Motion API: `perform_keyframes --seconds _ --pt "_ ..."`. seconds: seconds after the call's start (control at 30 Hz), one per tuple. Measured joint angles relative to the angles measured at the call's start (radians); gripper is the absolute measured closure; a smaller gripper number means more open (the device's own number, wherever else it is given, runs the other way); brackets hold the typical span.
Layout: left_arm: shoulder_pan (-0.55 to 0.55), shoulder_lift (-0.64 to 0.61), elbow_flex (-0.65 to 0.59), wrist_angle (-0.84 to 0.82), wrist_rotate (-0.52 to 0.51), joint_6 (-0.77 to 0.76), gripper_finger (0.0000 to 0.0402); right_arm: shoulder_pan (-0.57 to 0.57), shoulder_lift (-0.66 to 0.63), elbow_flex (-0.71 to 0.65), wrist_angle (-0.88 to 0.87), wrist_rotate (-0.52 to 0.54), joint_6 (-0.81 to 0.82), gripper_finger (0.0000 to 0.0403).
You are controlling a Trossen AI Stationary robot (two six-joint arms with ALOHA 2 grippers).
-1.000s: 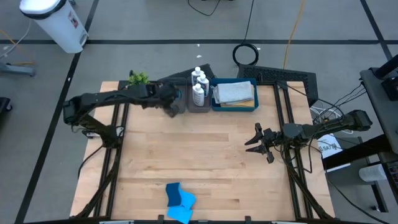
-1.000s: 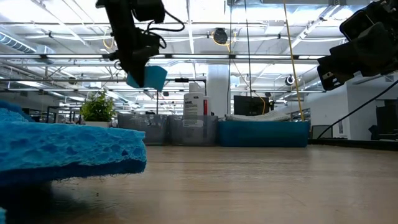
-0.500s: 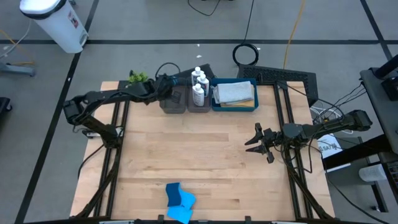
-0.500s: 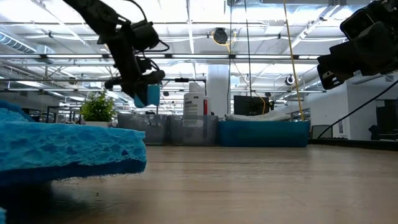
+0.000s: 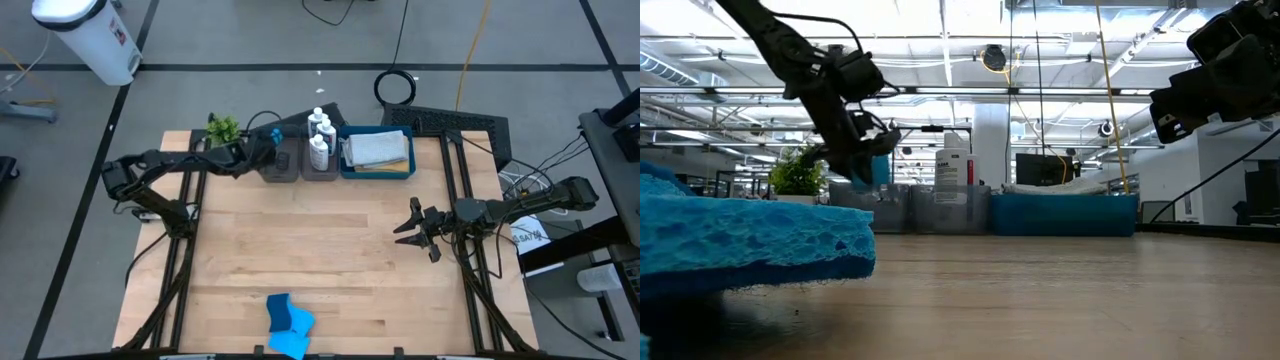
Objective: Pick & Place Kitchen Items
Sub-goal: Put the top blue sponge into the left black bin
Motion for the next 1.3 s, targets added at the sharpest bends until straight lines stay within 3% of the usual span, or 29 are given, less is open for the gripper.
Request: perform_keyframes --seconds 0.47,1.0,1.3 --pt "0.0 0.0 -0.056 0.055 0.012 -0.021 0.0372 0.0 0.0 0.0 0.0 0.05 -0.011 0.0303" --pt "0.0 0.0 -0.056 0.053 0.013 -0.014 0.0243 0.0 0.0 0.0 -0.001 0.049 -0.011 0.0303" --pt "-0.022 0.0 -0.056 0.088 0.047 0.025 0.022 0.0 0.0 0.0 -0.001 0.049 -0.011 0.0303"
